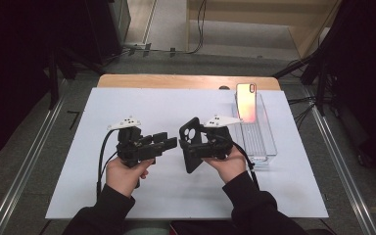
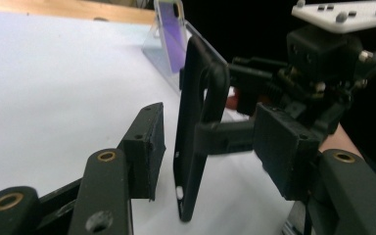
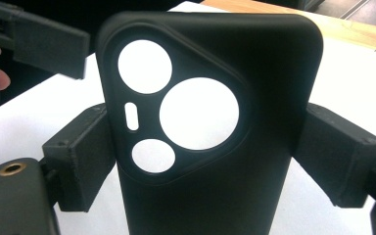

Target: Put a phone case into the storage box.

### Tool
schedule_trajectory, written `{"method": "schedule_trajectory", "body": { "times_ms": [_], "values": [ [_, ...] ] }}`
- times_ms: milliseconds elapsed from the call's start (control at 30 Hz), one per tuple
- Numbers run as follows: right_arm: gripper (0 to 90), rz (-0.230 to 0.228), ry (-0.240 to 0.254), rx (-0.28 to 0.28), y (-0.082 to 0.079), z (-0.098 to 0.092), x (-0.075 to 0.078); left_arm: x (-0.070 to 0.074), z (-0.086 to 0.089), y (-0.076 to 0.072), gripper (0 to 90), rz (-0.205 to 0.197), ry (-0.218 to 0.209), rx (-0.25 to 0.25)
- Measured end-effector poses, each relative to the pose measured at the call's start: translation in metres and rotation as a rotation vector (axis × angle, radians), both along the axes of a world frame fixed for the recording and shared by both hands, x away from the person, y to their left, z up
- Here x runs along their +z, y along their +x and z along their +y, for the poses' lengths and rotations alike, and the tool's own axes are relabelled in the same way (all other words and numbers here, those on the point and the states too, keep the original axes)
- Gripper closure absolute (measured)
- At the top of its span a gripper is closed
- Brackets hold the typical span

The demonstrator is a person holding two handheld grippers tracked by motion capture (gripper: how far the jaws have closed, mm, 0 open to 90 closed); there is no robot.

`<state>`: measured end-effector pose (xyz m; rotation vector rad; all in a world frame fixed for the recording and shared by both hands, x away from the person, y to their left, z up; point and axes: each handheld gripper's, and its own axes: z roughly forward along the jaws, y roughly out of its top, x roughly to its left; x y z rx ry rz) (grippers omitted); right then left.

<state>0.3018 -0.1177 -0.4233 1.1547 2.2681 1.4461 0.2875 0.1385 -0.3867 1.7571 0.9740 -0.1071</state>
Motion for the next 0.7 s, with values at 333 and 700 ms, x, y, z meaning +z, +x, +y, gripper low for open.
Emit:
{"method": "schedule_trajectory", "body": {
  "times_ms": [333, 700],
  "values": [
    [11.8, 0.002, 0.003, 0.046, 0.003, -0.008, 0.003, -0.012, 0.015, 0.001, 35.3, 0.026, 0.065, -0.111],
    [11.8, 0.005, 0.021, 0.104, 0.0, -0.016, 0.01, -0.028, 0.02, 0.003, 35.2, 0.018, 0.177, -0.193]
  ]
}}
